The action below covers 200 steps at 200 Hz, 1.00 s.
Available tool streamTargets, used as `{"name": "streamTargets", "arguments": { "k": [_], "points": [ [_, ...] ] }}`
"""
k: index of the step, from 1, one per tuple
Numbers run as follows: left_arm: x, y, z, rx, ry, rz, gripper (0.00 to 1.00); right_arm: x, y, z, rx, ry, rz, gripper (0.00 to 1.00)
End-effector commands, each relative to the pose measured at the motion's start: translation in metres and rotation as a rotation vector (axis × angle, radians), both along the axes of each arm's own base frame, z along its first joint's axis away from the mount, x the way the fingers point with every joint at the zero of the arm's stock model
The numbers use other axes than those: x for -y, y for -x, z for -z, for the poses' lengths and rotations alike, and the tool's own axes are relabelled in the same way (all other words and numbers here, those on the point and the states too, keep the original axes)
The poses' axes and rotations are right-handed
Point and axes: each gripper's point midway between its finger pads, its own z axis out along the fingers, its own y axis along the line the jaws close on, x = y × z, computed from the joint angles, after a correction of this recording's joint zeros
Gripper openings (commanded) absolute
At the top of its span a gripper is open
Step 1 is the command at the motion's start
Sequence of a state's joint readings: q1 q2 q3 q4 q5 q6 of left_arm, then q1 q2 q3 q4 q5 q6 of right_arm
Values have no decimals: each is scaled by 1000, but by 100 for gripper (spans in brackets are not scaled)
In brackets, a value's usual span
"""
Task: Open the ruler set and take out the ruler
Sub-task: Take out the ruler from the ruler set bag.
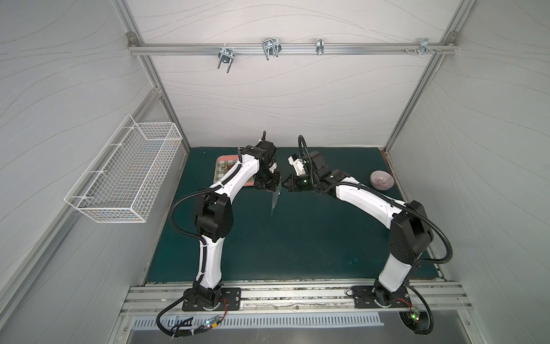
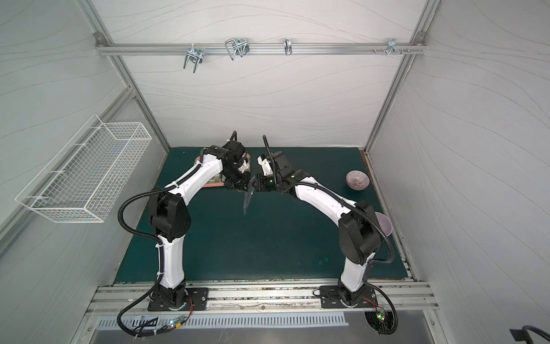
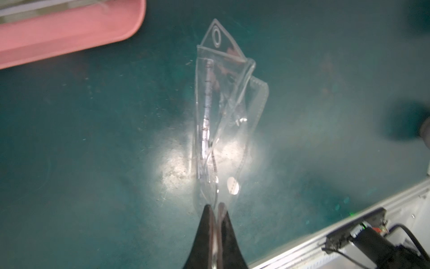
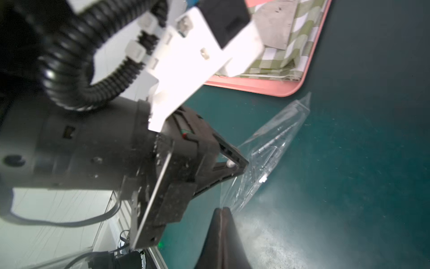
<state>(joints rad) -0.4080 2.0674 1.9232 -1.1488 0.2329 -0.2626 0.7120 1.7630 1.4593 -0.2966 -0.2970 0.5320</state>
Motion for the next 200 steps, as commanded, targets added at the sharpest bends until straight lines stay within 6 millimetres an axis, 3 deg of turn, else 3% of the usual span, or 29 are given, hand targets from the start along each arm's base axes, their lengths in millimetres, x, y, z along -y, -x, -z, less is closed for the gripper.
{"name": "streamTargets", "arguments": {
  "k": [1, 39, 132, 200],
  "points": [
    [-7, -9, -8, 48, -36, -78, 0, 1, -1, 10, -74, 30, 53, 0],
    [-8, -12, -10, 63, -30, -131, 0, -4, 1, 21, -142, 27, 54, 0],
    [3, -14, 16, 36, 40, -199, 0, -15, 7, 56, -244, -9, 46, 0],
    [0, -13, 15, 63, 34, -193, 0, -22, 9, 83, -297, 20, 7, 1]
  ]
}}
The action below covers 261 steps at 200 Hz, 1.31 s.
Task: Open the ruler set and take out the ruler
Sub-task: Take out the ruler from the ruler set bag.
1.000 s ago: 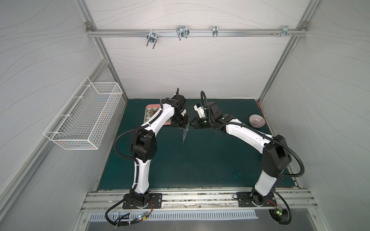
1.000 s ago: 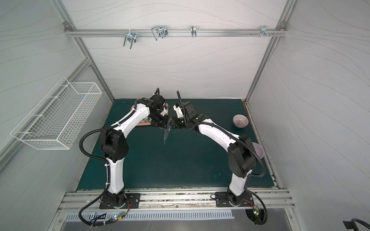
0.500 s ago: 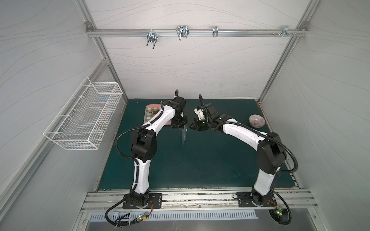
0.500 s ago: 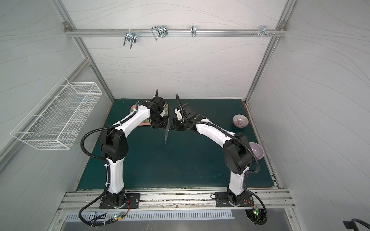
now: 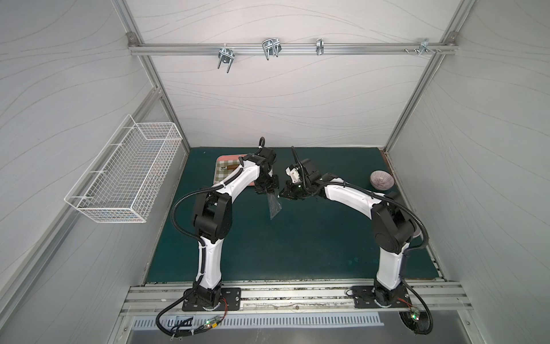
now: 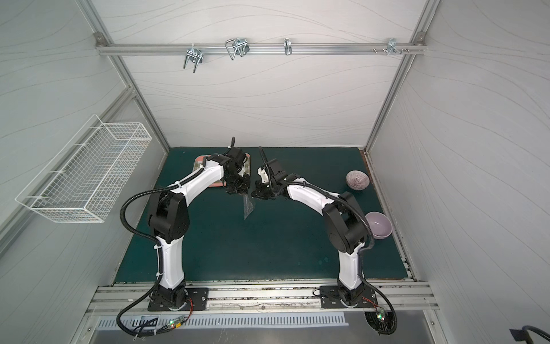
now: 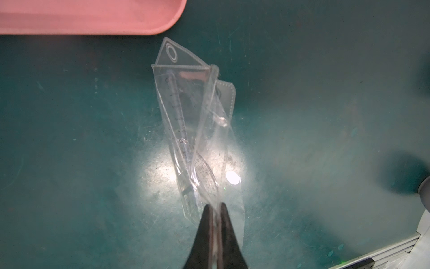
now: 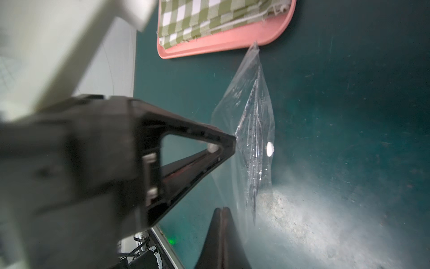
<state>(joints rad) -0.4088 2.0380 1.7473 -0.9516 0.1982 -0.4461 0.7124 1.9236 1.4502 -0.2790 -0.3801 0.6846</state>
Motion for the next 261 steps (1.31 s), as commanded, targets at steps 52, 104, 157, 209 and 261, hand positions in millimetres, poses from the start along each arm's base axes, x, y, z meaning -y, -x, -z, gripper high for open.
{"name": "streamTargets", "arguments": {
  "k": [52, 104, 157, 209, 261],
  "points": [
    [4, -7, -19, 75, 32, -16, 0, -7, 9, 28, -74, 23, -40, 14],
    [5, -9, -25, 97, 41, -20, 0, -5, 11, 44, -105, 51, -50, 19],
    [8, -9, -28, 105, 65, -22, 0, -1, 8, 56, -119, 82, -41, 19],
    [13, -9, -25, 96, 82, -25, 0, -2, 1, 59, -112, 92, -23, 20],
    [17, -9, -19, 85, 88, -24, 0, -3, -4, 64, -122, 96, -6, 20]
  ]
}}
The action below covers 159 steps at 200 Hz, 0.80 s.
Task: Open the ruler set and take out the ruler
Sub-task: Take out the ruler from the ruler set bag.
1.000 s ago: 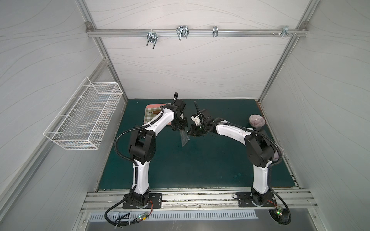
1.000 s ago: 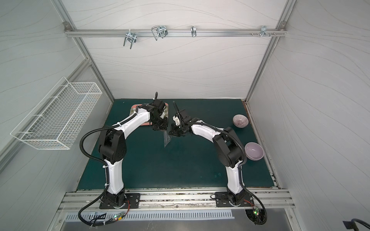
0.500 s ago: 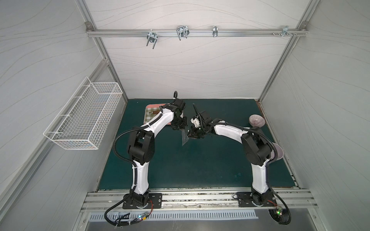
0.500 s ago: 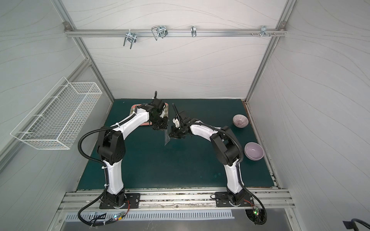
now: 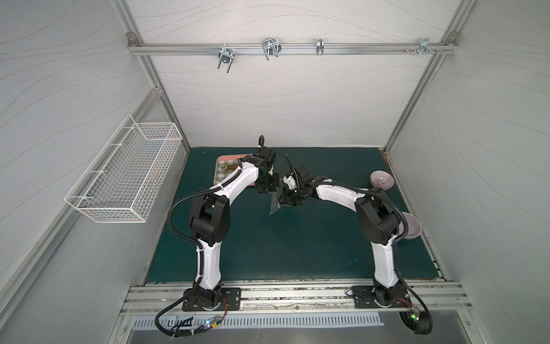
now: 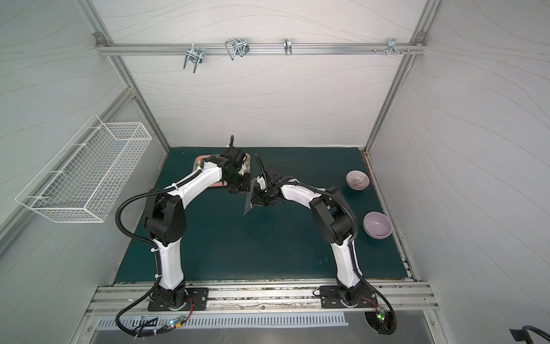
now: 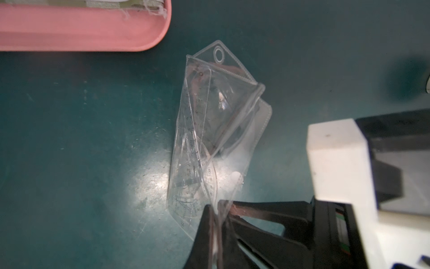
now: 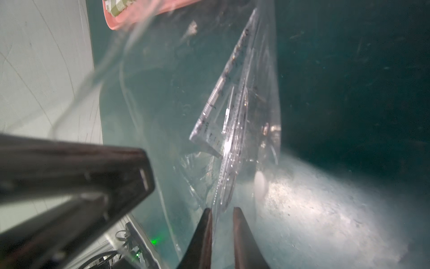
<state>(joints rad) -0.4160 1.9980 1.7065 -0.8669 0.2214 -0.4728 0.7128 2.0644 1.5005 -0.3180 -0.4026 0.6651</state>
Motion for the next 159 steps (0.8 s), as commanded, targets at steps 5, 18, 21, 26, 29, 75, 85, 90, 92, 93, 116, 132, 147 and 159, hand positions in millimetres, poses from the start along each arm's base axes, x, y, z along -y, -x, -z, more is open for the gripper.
{"name": "streamTargets", "arguments": {
  "k": [5, 18, 21, 26, 29, 75, 85, 90, 92, 93, 116, 132, 147, 159],
  "points": [
    [7, -3, -8, 23, 31, -15, 0, 1, -3, 11, -28, 25, 21, 20],
    [8, -4, -8, 24, 38, -16, 0, 1, -4, 13, -32, 26, 25, 20],
    [8, -4, -8, 24, 38, -17, 0, 1, -4, 14, -34, 27, 26, 20],
    [8, -4, -8, 24, 40, -17, 0, 1, -5, 14, -32, 27, 30, 20],
    [8, -4, -8, 23, 41, -17, 0, 1, -5, 14, -32, 25, 30, 20],
    [9, -4, -6, 19, 38, -19, 0, 5, -10, 18, -37, 22, 53, 8],
    [9, -4, -5, 18, 38, -18, 0, 6, -11, 19, -38, 20, 56, 5],
    [9, -4, -5, 20, 37, -19, 0, 5, -11, 18, -40, 18, 57, 4],
    [9, -5, -5, 20, 38, -19, 0, 5, -11, 18, -41, 18, 56, 3],
    [8, -5, -6, 22, 37, -20, 0, 6, -12, 19, -41, 19, 57, 3],
    [8, -6, -3, 17, 32, -21, 0, 7, -12, 17, -34, 22, 60, 2],
    [9, -7, 1, 11, 29, -21, 0, 11, -13, 16, -28, 30, 64, 1],
    [9, -7, 4, 5, 28, -23, 0, 14, -14, 14, -20, 38, 68, 0],
    [9, -8, 5, 3, 27, -24, 0, 17, -15, 12, -14, 42, 71, 0]
  ]
}}
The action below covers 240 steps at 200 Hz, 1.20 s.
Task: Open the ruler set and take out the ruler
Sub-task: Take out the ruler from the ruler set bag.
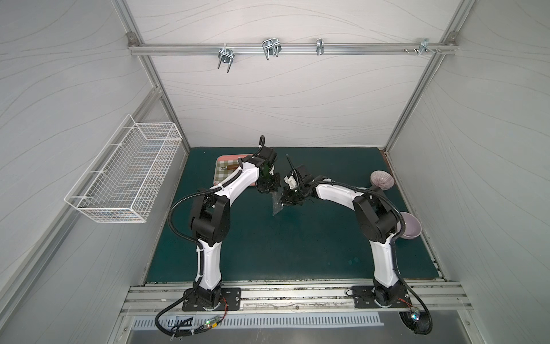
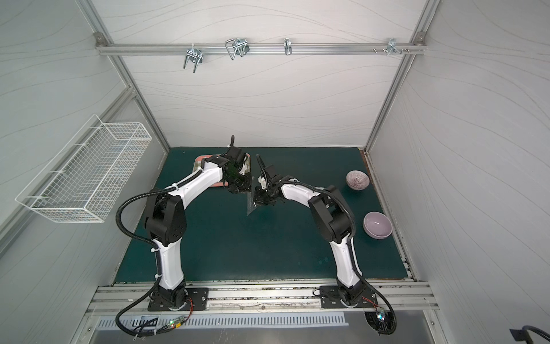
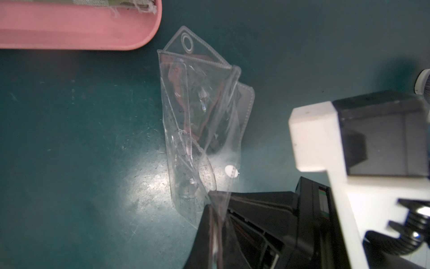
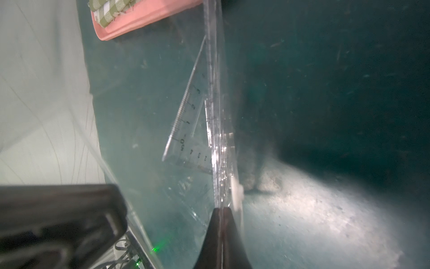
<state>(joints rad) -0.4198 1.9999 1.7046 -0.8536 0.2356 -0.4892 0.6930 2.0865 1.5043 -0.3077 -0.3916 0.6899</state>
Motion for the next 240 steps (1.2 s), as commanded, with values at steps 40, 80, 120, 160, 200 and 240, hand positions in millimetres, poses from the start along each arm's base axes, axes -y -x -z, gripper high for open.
{"name": "streamTargets", "arguments": {
  "k": [40, 80, 120, 160, 200, 240],
  "points": [
    [5, -7, 15, -13, 6, -20, 0, 22, -8, -2, 31, 57, 37, 0],
    [7, -8, 20, -23, 9, -20, 0, 30, -9, -5, 49, 80, 40, 0],
    [11, -7, 19, -26, 36, -16, 0, 29, -13, -4, 52, 72, 39, 3],
    [12, -5, 15, -21, 46, -10, 0, 25, -14, -3, 48, 55, 35, 8],
    [13, -4, 13, -19, 55, -6, 0, 26, -15, -1, 48, 54, 32, 18],
    [14, -3, 11, -16, 58, -2, 0, 26, -15, 3, 36, 52, 30, 21]
  ]
}}
